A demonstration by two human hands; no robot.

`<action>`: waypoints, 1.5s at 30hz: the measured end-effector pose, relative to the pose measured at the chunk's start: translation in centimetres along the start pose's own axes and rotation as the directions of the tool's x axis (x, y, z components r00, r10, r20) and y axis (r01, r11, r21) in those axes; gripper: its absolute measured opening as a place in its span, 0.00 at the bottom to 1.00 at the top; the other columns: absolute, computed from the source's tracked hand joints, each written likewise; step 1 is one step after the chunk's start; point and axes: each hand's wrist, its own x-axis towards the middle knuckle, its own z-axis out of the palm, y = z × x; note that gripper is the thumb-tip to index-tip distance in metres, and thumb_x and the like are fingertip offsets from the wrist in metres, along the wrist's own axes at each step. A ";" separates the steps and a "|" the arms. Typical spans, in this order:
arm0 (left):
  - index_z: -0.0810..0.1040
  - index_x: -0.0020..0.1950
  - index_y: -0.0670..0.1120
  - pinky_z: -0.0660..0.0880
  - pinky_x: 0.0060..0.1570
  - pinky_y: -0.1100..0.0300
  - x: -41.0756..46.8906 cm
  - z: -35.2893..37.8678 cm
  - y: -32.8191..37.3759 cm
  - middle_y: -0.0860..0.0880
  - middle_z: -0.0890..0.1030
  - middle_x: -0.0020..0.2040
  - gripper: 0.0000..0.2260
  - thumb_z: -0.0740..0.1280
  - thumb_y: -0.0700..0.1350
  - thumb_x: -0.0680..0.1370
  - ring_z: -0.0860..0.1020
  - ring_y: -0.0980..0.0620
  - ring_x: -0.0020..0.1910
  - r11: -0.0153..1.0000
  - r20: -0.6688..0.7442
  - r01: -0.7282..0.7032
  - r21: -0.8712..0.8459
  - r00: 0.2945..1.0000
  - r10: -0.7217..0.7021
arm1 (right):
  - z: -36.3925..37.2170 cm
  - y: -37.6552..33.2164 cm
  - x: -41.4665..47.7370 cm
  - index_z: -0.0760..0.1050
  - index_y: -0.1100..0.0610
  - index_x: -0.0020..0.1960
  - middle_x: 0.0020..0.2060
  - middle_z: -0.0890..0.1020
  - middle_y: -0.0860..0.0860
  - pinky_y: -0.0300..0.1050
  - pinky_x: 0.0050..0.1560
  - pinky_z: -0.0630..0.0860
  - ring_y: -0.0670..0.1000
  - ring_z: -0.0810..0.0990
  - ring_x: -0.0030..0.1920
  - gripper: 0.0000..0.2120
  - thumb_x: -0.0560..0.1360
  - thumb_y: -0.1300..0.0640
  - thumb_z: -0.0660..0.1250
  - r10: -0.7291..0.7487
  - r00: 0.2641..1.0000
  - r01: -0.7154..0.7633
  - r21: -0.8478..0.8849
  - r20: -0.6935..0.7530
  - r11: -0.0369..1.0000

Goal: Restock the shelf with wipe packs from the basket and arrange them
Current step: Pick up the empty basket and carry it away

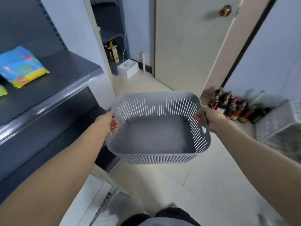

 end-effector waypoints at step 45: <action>0.71 0.36 0.42 0.67 0.31 0.62 -18.6 96.5 2.8 0.47 0.74 0.33 0.15 0.60 0.49 0.80 0.72 0.54 0.29 0.839 0.620 -0.287 0.462 0.781 -0.074 | -69.1 -36.2 14.2 0.75 0.63 0.49 0.35 0.80 0.55 0.36 0.31 0.77 0.49 0.79 0.31 0.16 0.79 0.49 0.61 0.055 0.616 0.240 0.254 -0.786 0.937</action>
